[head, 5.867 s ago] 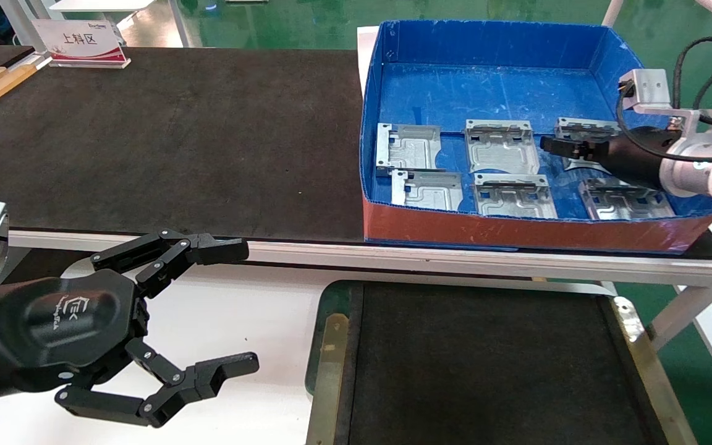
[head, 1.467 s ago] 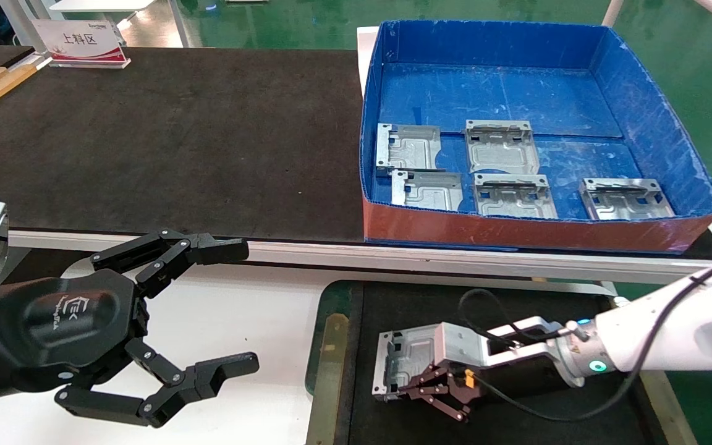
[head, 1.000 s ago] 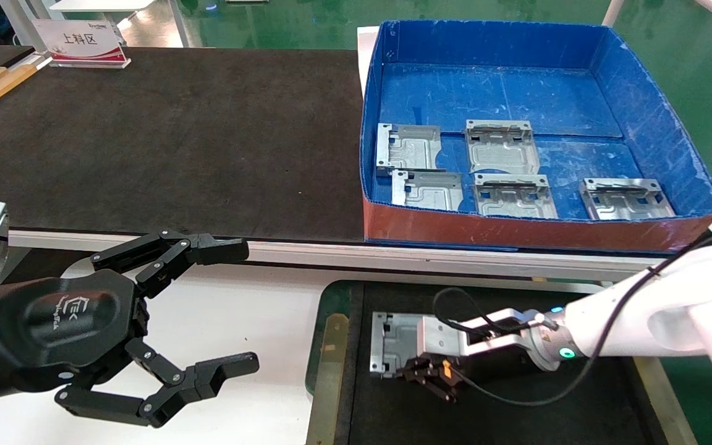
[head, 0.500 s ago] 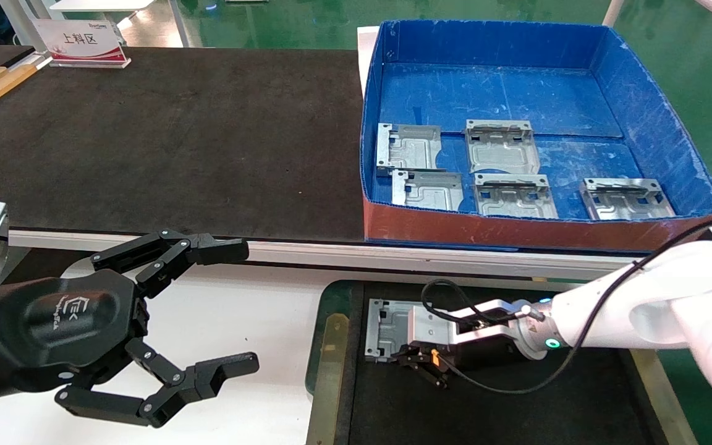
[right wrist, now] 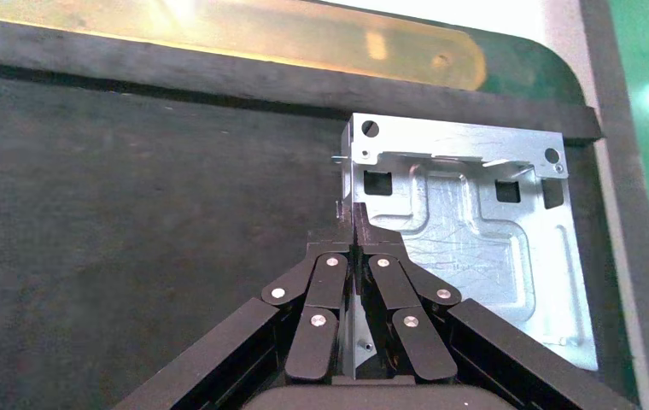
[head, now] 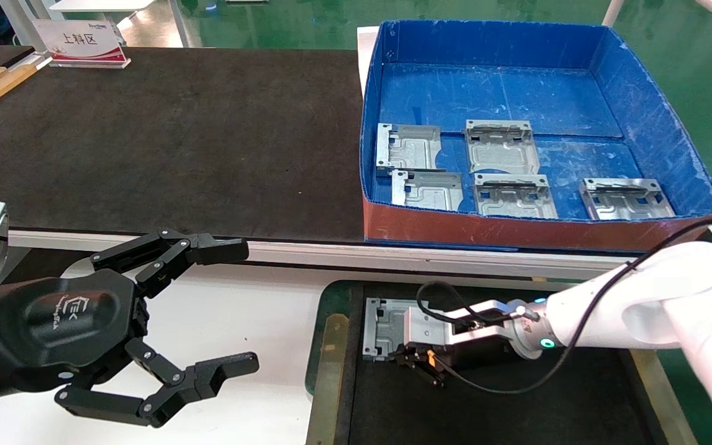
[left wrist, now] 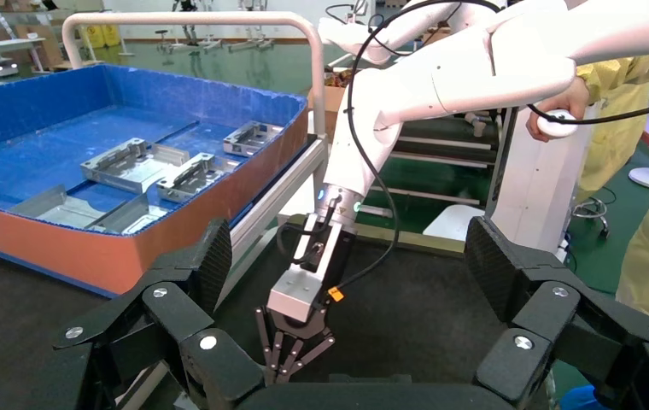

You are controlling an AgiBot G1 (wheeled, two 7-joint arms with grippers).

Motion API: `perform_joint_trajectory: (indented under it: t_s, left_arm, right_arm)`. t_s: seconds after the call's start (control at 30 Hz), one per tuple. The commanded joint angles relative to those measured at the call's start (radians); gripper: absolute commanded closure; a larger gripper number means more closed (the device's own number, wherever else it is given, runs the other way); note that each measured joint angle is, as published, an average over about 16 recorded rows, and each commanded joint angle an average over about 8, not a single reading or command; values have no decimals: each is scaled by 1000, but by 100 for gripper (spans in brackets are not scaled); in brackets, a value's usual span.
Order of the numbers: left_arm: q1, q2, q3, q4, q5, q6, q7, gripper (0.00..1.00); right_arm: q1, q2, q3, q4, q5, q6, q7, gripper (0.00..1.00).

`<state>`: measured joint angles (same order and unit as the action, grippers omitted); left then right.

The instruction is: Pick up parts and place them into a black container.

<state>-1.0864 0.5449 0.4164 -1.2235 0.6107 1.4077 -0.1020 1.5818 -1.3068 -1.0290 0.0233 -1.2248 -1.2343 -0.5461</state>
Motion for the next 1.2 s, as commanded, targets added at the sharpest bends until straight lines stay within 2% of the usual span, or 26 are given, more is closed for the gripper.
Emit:
perform_joint_trajectory:
  t_s: [0.03,0.2,0.23,0.7,0.83,1.03,1.2]
  left_arm:
    - [0,0,0,0,0,0,0,0]
    - [0,0,0,0,0,0,0,0]
    - [0,0,0,0,0,0,0,0]
    - [0,0,0,0,0,0,0,0]
    - [0,0,0,0,0,0,0,0]
    - [0,0,0,0,0,0,0,0]
    - [0,0,0,0,0,0,0,0]
  right_arm:
    - [1,-4,0,-2,0,11,-2,69]
    - [2,-9,1,0,2,0,0,7]
    - [3,-9,1,1,2,-4,0,0]
    - [24,4,-3,9,-4,-44,-15,0]
    - [41,23,-7,37,-7,-118,-63,0]
    - [59,60,1,97,11,-298,-184,0]
    - [70,92,13,144,55,-360,-224,0]
